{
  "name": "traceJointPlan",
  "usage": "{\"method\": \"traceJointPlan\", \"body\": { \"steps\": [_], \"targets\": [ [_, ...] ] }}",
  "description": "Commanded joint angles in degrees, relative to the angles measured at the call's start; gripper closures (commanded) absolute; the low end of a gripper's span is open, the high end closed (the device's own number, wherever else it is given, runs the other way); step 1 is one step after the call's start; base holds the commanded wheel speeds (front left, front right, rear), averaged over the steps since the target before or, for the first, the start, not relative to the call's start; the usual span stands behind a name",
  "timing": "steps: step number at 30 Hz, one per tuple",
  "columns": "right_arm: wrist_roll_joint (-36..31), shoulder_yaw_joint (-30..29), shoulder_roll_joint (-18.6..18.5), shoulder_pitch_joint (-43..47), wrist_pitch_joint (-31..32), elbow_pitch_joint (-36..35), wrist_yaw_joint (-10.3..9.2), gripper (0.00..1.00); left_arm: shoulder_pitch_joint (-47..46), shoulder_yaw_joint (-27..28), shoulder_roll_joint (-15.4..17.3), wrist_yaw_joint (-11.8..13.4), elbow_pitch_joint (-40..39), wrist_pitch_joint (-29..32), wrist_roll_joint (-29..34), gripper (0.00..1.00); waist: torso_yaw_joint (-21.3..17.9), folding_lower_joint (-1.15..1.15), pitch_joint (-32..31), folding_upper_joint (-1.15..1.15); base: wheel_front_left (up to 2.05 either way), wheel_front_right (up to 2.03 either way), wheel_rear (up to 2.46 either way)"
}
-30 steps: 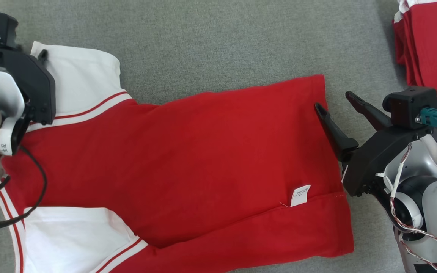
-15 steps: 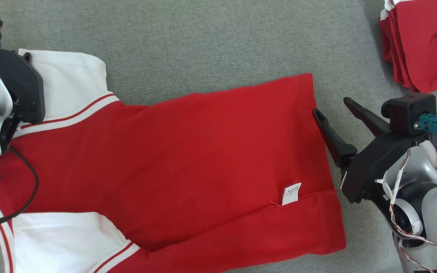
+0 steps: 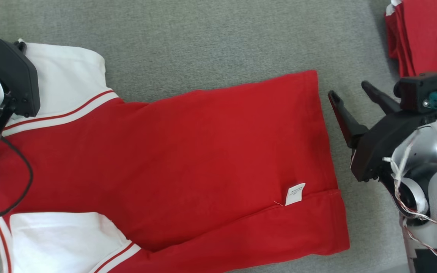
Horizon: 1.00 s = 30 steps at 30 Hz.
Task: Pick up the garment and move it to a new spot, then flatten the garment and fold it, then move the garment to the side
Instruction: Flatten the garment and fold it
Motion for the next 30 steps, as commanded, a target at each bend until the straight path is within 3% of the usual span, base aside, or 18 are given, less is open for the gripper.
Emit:
{"method": "traceJointPlan", "body": {
  "steps": [1, 6, 16, 22, 30],
  "targets": [
    [-1.04, -0.64, 0.68, -0.86, 0.8, 0.75, -0.12, 0.0, 0.41, -0.31, 0.31, -0.09, -0.05, 0.24, 0.01, 1.0, 0.53, -0.01, -0.15, 0.0, 0.0, 0.0, 0.0],
    [-2.82, -1.79, 0.43, -3.94, 1.95, 4.19, -0.12, 0.0, 0.01, 0.06, 0.32, -0.19, -1.53, -0.16, -0.57, 1.0, 1.33, -0.01, -0.06, 0.0, 0.0, 0.0, 0.0],
    [0.0, 3.6, -2.26, -11.66, 6.89, 10.65, -0.12, 0.0, -0.23, -0.13, 0.03, 0.46, -2.73, -0.05, -0.62, 1.0, 2.14, -0.01, 0.52, 0.0, 0.0, 0.0, 0.0],
    [0.56, 4.45, -2.0, -12.53, 9.65, 13.15, -0.12, 0.0, 0.03, -0.09, -0.22, 0.72, -3.04, -0.18, -0.9, 1.0, 2.54, -0.01, 0.72, 0.0, 0.0, 0.0, 0.0],
    [0.65, 6.13, -2.47, -14.34, 9.34, 16.13, -0.12, 0.0, 0.83, -0.08, 0.67, 1.02, -3.83, -0.34, -1.08, 1.0, 2.77, -0.01, 0.87, 0.0, 0.0, 0.0, 0.0]
  ]
}}
